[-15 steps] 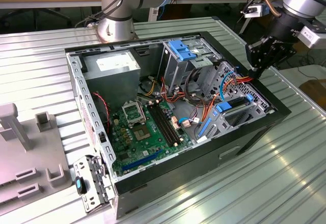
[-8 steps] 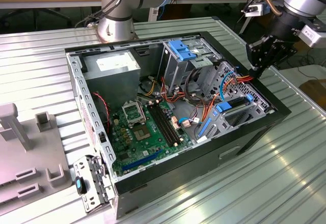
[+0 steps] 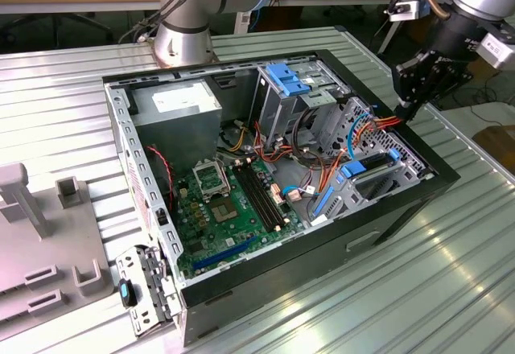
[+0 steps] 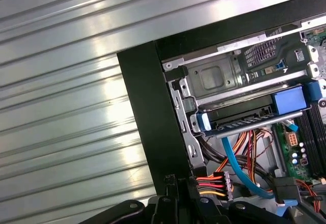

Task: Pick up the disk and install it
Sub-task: 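Insert the first disk wire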

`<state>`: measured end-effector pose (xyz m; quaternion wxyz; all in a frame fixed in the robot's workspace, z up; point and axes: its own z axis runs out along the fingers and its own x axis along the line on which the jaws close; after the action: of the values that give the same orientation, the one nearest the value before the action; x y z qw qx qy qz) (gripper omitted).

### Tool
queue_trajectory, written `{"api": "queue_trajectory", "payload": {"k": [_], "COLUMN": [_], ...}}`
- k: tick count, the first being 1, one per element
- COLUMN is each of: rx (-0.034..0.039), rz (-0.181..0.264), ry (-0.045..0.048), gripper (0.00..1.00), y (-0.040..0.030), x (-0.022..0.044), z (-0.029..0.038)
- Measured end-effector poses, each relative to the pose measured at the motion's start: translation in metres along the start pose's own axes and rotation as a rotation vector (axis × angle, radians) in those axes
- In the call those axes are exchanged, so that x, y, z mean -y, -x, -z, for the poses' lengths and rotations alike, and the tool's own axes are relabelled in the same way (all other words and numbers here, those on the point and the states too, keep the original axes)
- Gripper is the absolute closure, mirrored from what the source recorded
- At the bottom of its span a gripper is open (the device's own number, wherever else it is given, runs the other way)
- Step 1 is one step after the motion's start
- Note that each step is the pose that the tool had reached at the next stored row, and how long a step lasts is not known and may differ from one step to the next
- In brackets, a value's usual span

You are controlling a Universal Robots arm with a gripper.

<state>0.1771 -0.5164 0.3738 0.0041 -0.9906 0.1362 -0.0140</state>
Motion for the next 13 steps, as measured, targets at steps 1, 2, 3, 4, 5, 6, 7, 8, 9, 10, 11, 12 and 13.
{"api": "queue_trajectory", "payload": {"k": [1, 2, 3, 4, 5, 6, 7, 8, 9, 10, 11, 12, 13], "rx": [0.0000, 0.0000, 0.0000, 0.0000, -0.0001, 0.0000, 0.0000, 0.0000, 0.0000, 0.0000, -0.0002, -0.0002, -0.0001], "rz": [0.000, 0.000, 0.000, 0.000, 0.000, 0.000, 0.000, 0.000, 0.000, -0.003, -0.012, -0.025, -0.037], "ry": [0.0000, -0.0001, -0.0001, 0.0000, 0.0000, -0.0001, 0.0000, 0.0000, 0.0000, 0.0000, 0.0005, 0.0009, 0.0011], "gripper": [0.82, 0.83, 0.83, 0.83, 0.83, 0.83, 0.83, 0.83, 0.83, 0.83, 0.83, 0.83, 0.83], "y": [0.0000, 0.0000, 0.0000, 0.0000, 0.0000, 0.0000, 0.0000, 0.0000, 0.0000, 0.0000, 0.0001, 0.0002, 0.0002], "x": [0.0000, 0.0000, 0.0000, 0.0000, 0.0000, 0.0000, 0.0000, 0.0000, 0.0000, 0.0000, 0.0000, -0.0001, -0.0001], "z": [0.0000, 0.0000, 0.0000, 0.0001, 0.0001, 0.0001, 0.0001, 0.0001, 0.0001, 0.0001, 0.0002, 0.0002, 0.0002]}}
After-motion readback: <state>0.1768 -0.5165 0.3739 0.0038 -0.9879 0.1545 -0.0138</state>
